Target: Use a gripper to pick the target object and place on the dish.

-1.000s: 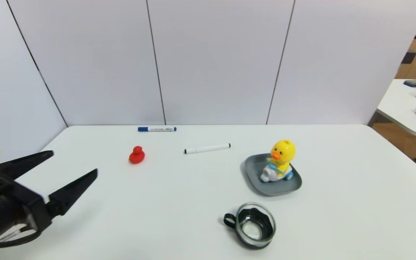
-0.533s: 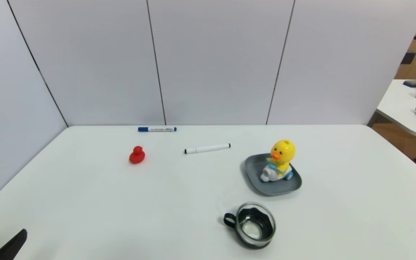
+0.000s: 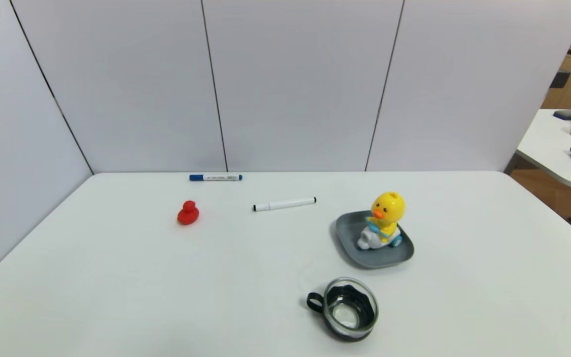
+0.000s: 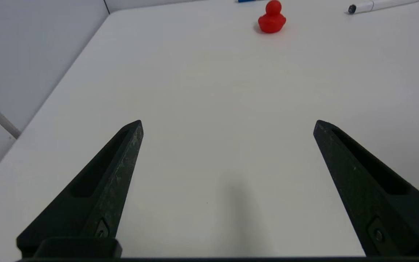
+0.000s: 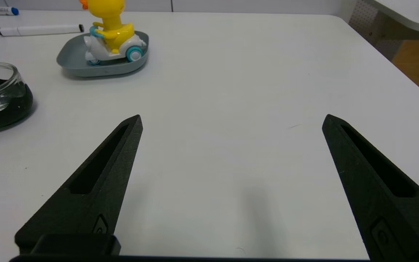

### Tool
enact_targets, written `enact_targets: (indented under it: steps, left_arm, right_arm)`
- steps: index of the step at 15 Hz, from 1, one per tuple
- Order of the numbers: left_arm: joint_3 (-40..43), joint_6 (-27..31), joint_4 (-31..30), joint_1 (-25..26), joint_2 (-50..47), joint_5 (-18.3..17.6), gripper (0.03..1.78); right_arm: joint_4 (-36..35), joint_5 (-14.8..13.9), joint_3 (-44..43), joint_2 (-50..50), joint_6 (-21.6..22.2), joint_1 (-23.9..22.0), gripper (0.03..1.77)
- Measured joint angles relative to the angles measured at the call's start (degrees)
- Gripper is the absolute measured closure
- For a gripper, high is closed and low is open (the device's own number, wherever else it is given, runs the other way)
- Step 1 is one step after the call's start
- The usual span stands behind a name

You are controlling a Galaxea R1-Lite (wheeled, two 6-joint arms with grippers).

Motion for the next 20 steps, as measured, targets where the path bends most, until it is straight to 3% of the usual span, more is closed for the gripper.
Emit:
enact_targets:
  steps: [9, 20]
  left_arm:
    - [0.9, -8.8, 1.1, 0.1, -3.7, 1.1, 0.12]
    - [0.9, -9.0, 1.1, 0.1, -3.7, 1.3, 0.12]
  right_arm:
    - [0.0, 0.0, 0.0, 0.0, 0.0, 0.0, 0.09]
    - [0.0, -0.1, 0.0, 0.0, -0.5, 0.0, 0.09]
